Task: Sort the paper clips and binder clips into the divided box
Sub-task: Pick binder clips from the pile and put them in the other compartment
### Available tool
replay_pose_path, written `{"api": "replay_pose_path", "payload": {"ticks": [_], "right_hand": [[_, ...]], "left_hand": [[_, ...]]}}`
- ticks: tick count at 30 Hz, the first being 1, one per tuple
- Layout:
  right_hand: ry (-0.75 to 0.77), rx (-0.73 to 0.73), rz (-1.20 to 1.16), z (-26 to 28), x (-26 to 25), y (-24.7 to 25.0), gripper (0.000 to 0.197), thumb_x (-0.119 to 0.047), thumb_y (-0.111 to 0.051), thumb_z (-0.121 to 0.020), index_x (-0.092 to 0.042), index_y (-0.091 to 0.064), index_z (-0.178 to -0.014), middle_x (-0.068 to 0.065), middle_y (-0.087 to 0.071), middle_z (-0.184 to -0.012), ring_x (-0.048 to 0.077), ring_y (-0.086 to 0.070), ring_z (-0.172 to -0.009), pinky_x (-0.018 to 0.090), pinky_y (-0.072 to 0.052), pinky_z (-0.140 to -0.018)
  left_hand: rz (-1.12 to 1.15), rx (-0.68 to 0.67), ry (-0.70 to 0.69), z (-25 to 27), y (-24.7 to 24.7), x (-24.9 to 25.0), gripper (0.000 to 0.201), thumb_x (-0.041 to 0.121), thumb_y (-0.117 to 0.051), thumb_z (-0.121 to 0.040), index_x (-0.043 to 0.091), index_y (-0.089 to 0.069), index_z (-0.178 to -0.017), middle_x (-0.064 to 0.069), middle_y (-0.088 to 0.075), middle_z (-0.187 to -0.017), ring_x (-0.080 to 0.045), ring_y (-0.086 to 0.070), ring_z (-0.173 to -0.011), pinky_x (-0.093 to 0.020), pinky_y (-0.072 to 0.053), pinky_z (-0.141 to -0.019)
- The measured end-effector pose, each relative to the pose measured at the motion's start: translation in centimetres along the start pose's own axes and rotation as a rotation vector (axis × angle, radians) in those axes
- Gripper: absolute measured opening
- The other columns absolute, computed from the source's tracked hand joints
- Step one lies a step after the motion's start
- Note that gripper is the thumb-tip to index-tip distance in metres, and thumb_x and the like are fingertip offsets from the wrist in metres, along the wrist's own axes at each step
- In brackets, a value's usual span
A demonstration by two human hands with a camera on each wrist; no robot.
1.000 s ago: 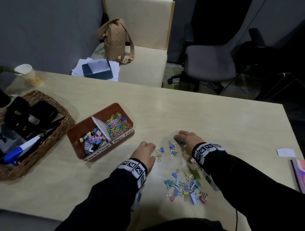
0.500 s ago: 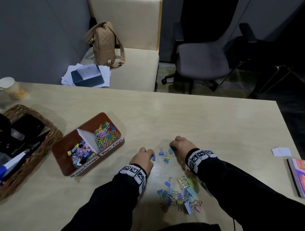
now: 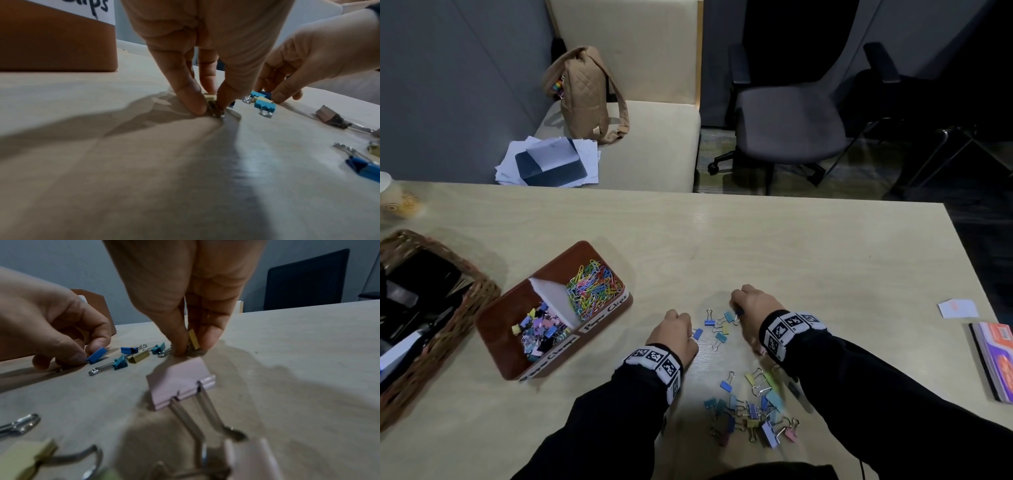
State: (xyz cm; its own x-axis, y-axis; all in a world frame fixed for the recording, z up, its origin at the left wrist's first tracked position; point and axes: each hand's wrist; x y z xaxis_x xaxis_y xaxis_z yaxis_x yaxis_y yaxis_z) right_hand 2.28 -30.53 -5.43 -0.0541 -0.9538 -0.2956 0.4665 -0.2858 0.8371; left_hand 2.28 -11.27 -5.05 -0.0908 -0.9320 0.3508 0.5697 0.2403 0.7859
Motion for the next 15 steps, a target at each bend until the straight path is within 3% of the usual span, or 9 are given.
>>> {"api": "replay_pose_path", "payload": {"ticks": [7,11,15], "right_hand": [[0.013,-0.036,-0.002,0.4,-0.3,0.6,0.025,0.004,-0.057,-0.073,-0.017,-0.050,-0.085,0.001,-0.057,-0.093,0.023,-0.056,-0.083,0.031,-0.050,-0.075],[0.036,-0.040,0.028,1.1,-0.5,0.7,0.021,0.000,-0.052,-0.075,-0.019,-0.043,-0.077,-0.001,-0.055,-0.085,0.022,-0.051,-0.077,0.027,-0.045,-0.069],[-0.021,0.028,-0.116,1.9,-0.6,0.9,0.023,-0.003,-0.051,-0.079,-0.020,-0.040,-0.068,-0.003,-0.056,-0.071,0.020,-0.055,-0.070,0.024,-0.045,-0.057]], "left_hand": [[0.079,0.022,0.022,0.1,-0.1,-0.2,0.025,0.015,-0.054,-0.084,0.016,-0.050,-0.109,-0.004,-0.050,-0.107,-0.024,-0.055,-0.093,-0.028,-0.044,-0.079],[0.129,0.069,0.043,0.5,-0.3,-0.5,0.012,0.014,-0.050,-0.087,0.013,-0.058,-0.096,-0.006,-0.047,-0.105,-0.026,-0.058,-0.086,-0.031,-0.049,-0.079],[0.190,0.114,0.077,0.7,-0.2,-1.1,0.014,0.007,-0.048,-0.087,0.014,-0.059,-0.081,-0.006,-0.051,-0.099,-0.024,-0.059,-0.084,-0.031,-0.051,-0.079]]}}
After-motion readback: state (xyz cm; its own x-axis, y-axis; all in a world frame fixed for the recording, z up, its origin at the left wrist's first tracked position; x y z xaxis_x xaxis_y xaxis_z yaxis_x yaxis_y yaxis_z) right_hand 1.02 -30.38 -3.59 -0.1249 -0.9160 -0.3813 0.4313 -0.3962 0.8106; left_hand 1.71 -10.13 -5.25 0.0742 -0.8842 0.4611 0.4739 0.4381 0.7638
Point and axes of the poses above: each hand's wrist, its own z-axis away from the middle knuckle, its own y-axis out of the back of the hand, x = y × z
